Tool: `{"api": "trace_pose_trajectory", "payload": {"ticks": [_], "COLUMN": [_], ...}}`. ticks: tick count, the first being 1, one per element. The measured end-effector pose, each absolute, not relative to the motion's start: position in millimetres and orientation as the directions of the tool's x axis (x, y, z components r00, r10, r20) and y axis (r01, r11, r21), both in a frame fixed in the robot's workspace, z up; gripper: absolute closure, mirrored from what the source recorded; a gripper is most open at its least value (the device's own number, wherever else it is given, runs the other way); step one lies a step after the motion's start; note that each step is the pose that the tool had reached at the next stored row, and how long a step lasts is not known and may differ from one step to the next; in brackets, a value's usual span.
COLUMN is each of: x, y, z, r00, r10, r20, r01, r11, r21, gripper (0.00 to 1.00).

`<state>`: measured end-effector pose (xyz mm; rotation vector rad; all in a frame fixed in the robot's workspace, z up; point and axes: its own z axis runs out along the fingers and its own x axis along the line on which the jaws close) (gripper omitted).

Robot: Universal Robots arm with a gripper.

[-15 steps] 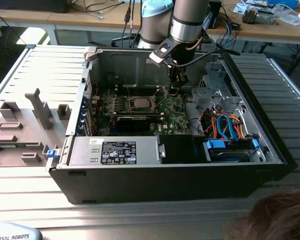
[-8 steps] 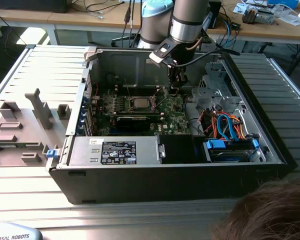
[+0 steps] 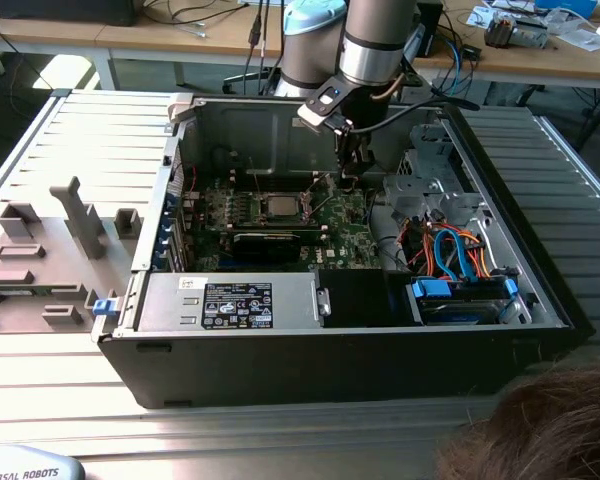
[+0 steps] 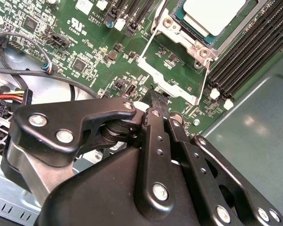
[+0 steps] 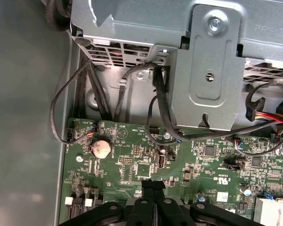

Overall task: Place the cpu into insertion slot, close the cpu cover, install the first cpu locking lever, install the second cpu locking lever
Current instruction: 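Close the cpu cover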

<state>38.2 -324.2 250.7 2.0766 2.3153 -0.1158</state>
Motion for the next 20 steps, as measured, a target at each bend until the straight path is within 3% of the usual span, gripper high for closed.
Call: {"api": "trace_pose_trajectory", "payload": {"ticks": [20], "x": [33.8], "y": [-324.2], "z": [250.6], "r00": [-0.109], "r10": [0.990], "r20": [-0.090], "r01": [0.994], "r11": [0.106], "r21": [-0.038], "gripper": [0.89]}}
